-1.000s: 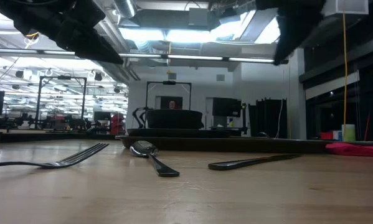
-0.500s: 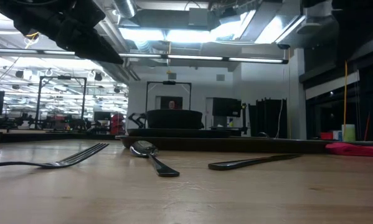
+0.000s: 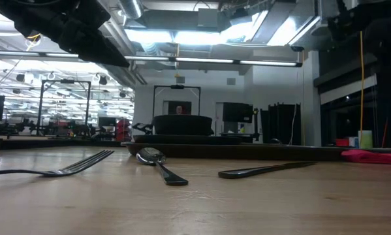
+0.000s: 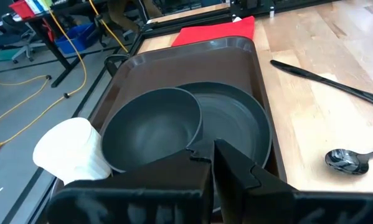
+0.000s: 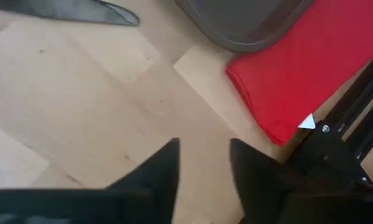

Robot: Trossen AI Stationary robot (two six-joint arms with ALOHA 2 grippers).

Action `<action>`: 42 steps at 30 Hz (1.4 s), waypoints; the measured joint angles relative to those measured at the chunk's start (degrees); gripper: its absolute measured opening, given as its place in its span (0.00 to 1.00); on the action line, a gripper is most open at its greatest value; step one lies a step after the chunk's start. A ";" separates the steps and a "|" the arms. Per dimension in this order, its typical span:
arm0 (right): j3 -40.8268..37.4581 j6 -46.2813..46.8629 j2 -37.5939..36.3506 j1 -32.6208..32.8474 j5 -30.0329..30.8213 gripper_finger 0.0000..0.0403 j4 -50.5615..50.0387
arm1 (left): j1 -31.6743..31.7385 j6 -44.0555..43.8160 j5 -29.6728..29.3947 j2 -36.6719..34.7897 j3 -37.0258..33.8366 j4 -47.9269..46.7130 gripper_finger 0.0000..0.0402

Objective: Set up tray
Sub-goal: Put the red napkin on the brown tray to the right of the black plate

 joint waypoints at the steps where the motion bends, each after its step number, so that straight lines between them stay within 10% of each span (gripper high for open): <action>1: -0.18 0.00 0.00 -0.30 0.08 0.41 0.37 | 0.00 0.00 0.00 0.00 0.00 0.00 0.01; 11: -0.46 2.80 0.26 -6.38 3.04 0.69 0.91 | 0.00 0.00 0.00 0.00 0.00 0.00 0.01; 42: -18.68 -3.67 4.26 -18.21 5.94 0.67 19.24 | 0.00 -0.07 0.00 0.00 0.02 0.00 0.01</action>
